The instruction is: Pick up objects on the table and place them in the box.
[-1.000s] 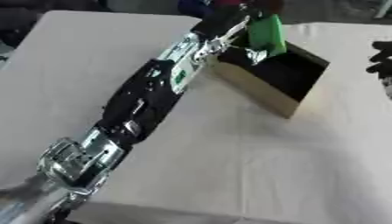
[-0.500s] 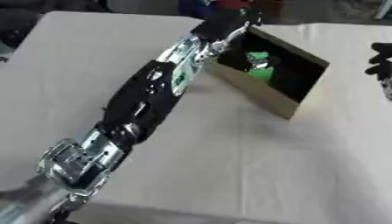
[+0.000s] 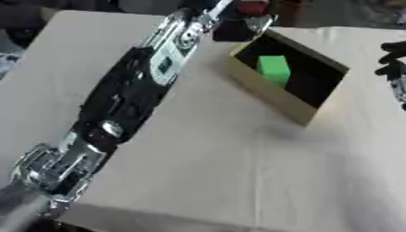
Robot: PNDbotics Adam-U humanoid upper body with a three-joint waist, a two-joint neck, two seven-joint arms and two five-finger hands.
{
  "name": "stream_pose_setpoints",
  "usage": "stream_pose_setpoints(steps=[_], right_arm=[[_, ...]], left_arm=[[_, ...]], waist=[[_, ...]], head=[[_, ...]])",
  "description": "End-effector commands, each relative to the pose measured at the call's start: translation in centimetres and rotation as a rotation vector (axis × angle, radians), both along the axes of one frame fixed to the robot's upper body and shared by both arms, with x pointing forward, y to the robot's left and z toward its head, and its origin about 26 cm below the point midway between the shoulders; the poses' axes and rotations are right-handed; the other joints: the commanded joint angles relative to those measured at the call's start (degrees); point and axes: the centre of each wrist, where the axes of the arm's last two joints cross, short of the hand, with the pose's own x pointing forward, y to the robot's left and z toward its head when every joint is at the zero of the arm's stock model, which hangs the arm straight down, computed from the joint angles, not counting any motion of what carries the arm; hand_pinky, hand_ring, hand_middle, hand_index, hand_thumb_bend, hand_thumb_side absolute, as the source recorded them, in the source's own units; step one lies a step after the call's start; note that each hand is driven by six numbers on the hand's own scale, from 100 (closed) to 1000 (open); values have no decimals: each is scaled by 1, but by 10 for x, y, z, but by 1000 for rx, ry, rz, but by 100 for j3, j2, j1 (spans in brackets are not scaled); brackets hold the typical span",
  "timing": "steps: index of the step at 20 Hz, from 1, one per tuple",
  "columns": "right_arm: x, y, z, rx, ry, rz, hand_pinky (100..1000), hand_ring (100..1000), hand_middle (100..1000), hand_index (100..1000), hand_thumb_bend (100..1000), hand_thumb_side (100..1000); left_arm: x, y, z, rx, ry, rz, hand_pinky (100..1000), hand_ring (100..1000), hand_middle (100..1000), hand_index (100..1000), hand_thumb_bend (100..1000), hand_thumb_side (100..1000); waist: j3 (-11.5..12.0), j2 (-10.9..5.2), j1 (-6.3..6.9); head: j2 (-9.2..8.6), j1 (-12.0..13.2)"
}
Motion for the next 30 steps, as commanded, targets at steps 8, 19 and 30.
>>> stream_pose_setpoints(steps=[8, 19, 30], right_arm=[[-1, -19, 13, 4, -42, -71, 638, 876, 586, 776, 100, 374], [-5, -26, 15, 25, -51, -102, 638, 876, 587, 786, 100, 383], [-7, -30, 15, 34, -51, -117, 638, 877, 588, 789, 100, 385]], left_arm=[[-74, 70, 14, -325, -3, 19, 694, 575, 571, 799, 100, 660], [-111, 112, -31, -596, -5, 150, 689, 563, 555, 791, 100, 713], [-120, 129, -58, -745, -18, 197, 682, 554, 546, 788, 100, 719]], waist=[[306, -117, -10], [486, -72, -10], [581, -51, -23]], head=[[-95, -199], [-77, -289], [-59, -311]])
